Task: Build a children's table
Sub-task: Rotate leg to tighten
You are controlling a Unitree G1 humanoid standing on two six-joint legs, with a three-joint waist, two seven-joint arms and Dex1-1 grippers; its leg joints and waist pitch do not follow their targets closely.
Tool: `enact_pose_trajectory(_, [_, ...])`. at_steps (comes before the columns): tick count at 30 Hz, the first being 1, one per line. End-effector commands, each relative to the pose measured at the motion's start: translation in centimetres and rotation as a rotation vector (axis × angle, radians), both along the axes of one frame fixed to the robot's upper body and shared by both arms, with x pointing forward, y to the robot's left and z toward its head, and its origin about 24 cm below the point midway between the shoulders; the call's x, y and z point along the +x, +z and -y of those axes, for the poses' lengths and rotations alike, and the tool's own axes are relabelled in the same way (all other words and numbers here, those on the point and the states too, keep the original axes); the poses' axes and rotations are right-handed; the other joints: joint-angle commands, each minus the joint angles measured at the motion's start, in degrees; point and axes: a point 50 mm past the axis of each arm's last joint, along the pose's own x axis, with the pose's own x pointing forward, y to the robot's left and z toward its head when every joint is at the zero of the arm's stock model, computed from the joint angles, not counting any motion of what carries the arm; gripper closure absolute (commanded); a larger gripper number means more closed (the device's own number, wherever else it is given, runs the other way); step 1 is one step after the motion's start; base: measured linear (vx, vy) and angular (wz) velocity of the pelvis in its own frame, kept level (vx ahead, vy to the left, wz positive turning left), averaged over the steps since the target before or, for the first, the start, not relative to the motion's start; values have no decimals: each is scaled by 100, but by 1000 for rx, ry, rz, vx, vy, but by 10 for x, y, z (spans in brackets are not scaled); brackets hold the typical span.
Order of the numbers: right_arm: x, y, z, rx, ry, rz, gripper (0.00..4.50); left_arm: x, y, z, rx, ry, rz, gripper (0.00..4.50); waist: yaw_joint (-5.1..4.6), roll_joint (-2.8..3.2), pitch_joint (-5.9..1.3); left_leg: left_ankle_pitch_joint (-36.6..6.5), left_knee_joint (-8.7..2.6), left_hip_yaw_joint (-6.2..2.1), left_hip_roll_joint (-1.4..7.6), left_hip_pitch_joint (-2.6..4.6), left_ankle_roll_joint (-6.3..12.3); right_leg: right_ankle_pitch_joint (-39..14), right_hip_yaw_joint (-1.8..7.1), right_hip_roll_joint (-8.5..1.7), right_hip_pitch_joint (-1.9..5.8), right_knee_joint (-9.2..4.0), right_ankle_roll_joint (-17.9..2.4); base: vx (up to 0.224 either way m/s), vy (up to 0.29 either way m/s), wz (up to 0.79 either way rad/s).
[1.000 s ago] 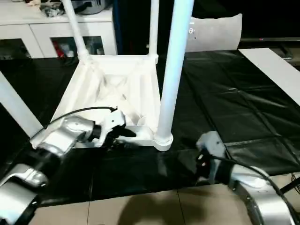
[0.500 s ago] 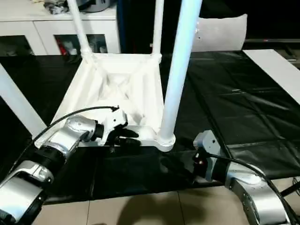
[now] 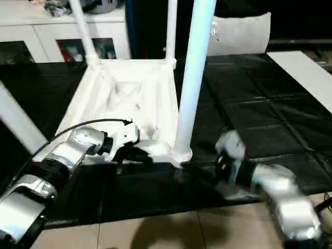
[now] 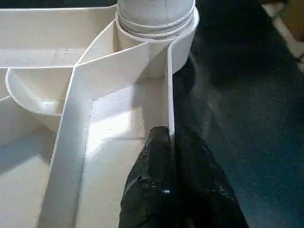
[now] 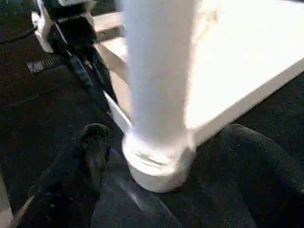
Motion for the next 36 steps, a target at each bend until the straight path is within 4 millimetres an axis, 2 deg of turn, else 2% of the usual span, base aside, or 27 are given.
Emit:
enact_pose_trajectory(1, [2,4,-5,17,79,3,89,-11,-9,-5,53,-73,-51,450,32,-98,-388,757,-351,-125,499,-30,1208,1496,257,-615,318,-185,-1926,0,0,0])
enact_pose_trajectory(2, [6,6,-7,9,131,-3,89,-16,-7,-5,55,-100,-41,450,52,-77,-395,777,-338,-117,501,-18,1230,1502,254,-614,307,-177,-1937,0,0,0])
enact_pose_trajectory(3, [8,7,-8,3,171,-11,114,-19,-6,-4,53,-116,-34,450,45,-101,-405,854,-335,-126,508,-49,1258,1590,239,-605,321,-142,-1962,0,0,0])
enact_pose_trajectory(5, [9,8,-9,1,208,-18,122,-22,-5,-3,47,-127,-33,450,90,-91,-415,922,-302,-108,528,-34,1301,1587,235,-600,278,-111,-2002,0,0,0])
enact_pose_trajectory(6, [10,8,-10,0,223,-21,130,-23,-5,-2,45,-130,-34,450,100,-121,-393,923,-310,-101,532,-43,1324,1539,236,-589,261,-125,-1993,0,0,0])
enact_pose_trajectory(7, [11,10,-12,5,244,-25,141,-24,-3,-2,40,-135,-33,450,128,-179,-373,766,-315,-78,538,-30,1310,1272,234,-591,239,-153,-1991,0,0,0])
enact_pose_trajectory(8, [13,12,-19,21,306,-42,152,-28,-2,-1,35,-144,-31,450,186,-167,-370,593,-323,-79,556,-12,1214,892,229,-600,229,-149,-1987,0,0,0])
enact_pose_trajectory(9, [12,12,-24,28,349,-56,161,-31,-2,-1,33,-144,-33,450,193,-182,-363,545,-334,-87,566,-21,1193,800,230,-605,233,-146,-1983,0,0,0])
enact_pose_trajectory(10, [12,12,-25,23,364,-60,161,-32,-3,0,33,-143,-32,450,205,-161,-348,519,-340,-86,565,-25,1177,684,231,-598,220,-157,-1957,0,0,0])
enact_pose_trajectory(11, [13,10,-28,12,387,-67,179,-33,-4,0,34,-141,-31,450,202,-147,-346,455,-342,-84,561,-11,1125,529,232,-593,203,-172,-1934,0,0,0])
enact_pose_trajectory(13, [18,6,-30,-18,422,-86,191,-37,-6,2,33,-132,-32,450,198,-176,-353,473,-347,-80,559,5,1065,520,236,-585,192,-170,-1939,0,0,0])
enact_pose_trajectory(14, [19,5,-30,-19,425,-89,200,-37,-6,2,33,-130,-32,450,195,-175,-345,456,-353,-77,543,-8,1034,479,233,-582,190,-177,-1941,0,0,0])
enact_pose_trajectory(15, [21,4,-31,-21,438,-102,206,-38,-7,3,35,-123,-31,450,196,-232,-357,470,-342,-64,536,-5,1010,526,244,-592,204,-163,-1941,0,0,0])
enact_pose_trajectory(18, [23,5,-33,-26,463,-115,235,-38,-5,1,39,-115,-28,450,213,-203,-363,593,-340,-73,534,-3,1013,657,241,-581,201,-151,-1909,0,0,0])
enact_pose_trajectory(20, [25,5,-33,-30,480,-119,249,-37,-4,1,35,-99,-25,450,204,-185,-371,631,-330,-74,534,9,1044,829,230,-572,189,-140,-1980,0,0,0])
enact_pose_trajectory(23, [28,5,-33,-26,484,-125,255,-38,-5,-1,45,-88,-26,450,210,-208,-367,552,-333,-65,529,-3,1029,808,239,-584,208,-148,-1999,0,0,0])
enact_pose_trajectory(29, [23,3,-37,14,520,-165,257,-37,-5,-2,24,-21,-59,450,209,-194,-370,559,-333,-67,526,-4,976,807,241,-570,215,-148,-1999,0,0,0])
enact_pose_trajectory(30, [20,1,-39,25,517,-170,257,-36,-6,-1,20,8,-59,450,221,-105,-375,609,-322,-75,527,-1,980,913,244,-568,211,-133,-2015,0,0,0])
enact_pose_trajectory(32, [14,-7,-48,39,467,-175,257,-32,-7,4,11,81,-55,450,218,-157,-375,608,-330,-79,539,-4,995,1028,249,-569,224,-145,-2017,0,0,0])
enact_pose_trajectory(33, [15,-12,-52,24,405,-169,257,-31,-6,8,-7,111,-62,450,219,-154,-375,596,-328,-73,539,-2,1001,1027,252,-577,213,-144,-2027,0,0,0])
enact_pose_trajectory(34, [15,-12,-52,24,405,-169,257,-31,-6,8,-7,111,-62,450,210,-142,-355,474,-352,-77,527,3,944,814,244,-567,201,-182,-2003,0,0,0])
enact_pose_trajectory(35, [20,-22,-62,-4,253,-160,257,-27,-4,14,-39,175,-71,450,179,-163,-317,124,-400,-76,525,-6,793,293,248,-577,215,-238,-1947,-58,-4,-3])
enact_pose_trajectory(36, [22,-24,-64,-2,227,-159,257,-27,-4,16,-43,185,-71,450,146,-156,-277,-275,-447,-83,511,-1,537,-429,247,-585,219,-315,-1833,-58,-4,-3])
